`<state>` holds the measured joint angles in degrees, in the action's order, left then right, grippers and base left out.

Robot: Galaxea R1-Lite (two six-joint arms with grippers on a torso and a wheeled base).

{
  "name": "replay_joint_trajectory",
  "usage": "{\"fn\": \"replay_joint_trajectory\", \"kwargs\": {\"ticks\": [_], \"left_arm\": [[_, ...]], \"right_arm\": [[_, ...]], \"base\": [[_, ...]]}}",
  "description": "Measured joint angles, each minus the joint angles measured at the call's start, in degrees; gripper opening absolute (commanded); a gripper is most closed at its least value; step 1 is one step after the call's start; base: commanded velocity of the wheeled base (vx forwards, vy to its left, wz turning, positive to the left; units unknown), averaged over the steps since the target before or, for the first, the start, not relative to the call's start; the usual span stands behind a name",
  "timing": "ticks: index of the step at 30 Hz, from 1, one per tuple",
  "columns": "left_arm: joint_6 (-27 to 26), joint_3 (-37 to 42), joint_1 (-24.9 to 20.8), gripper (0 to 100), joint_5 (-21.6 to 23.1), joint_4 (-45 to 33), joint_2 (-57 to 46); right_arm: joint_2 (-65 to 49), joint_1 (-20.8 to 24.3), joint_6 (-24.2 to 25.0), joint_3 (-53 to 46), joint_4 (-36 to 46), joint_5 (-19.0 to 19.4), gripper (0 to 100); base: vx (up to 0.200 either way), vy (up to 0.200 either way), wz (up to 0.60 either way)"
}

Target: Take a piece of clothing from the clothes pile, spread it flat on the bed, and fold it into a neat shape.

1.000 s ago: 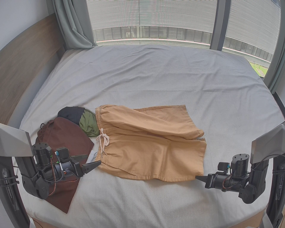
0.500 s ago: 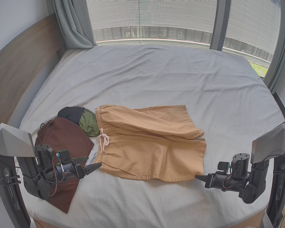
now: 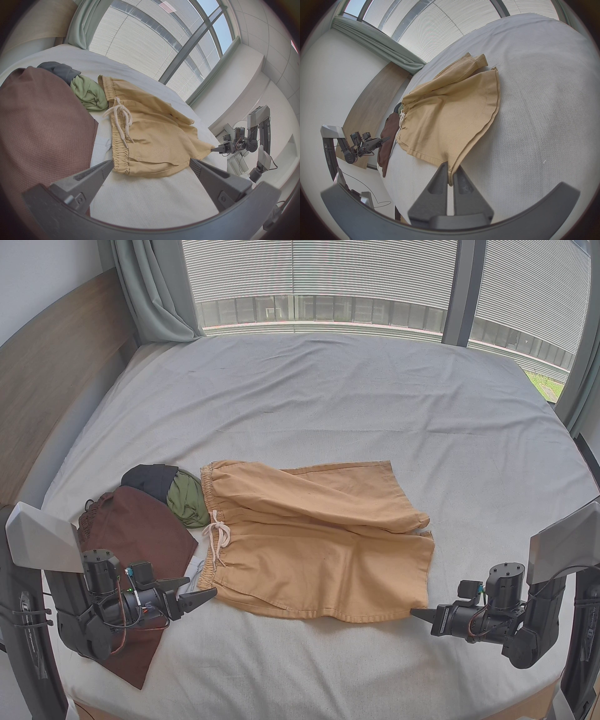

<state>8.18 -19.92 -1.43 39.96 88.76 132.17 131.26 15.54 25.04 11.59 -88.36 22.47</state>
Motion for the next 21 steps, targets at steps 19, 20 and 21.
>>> {"fn": "replay_joint_trajectory", "kwargs": {"ticks": [19, 20, 21], "left_arm": [[5.3, -7.42, -0.61, 100, -4.41, 0.02, 8.02], [5.96, -7.61, -0.77, 100, -4.41, 0.02, 8.18], [6.46, -7.72, -1.0, 100, -4.46, 0.02, 8.31]], "right_arm": [[0.2, -0.15, 0.0, 0.33, -0.02, 0.0, 0], [0.24, -0.15, 0.02, 0.34, -0.02, 0.0, 0], [0.26, -0.17, 0.0, 0.37, -0.02, 0.0, 0]], "base": [[0.0, 0.0, 0.0], [0.0, 0.0, 0.0], [0.0, 0.0, 0.0]]}}
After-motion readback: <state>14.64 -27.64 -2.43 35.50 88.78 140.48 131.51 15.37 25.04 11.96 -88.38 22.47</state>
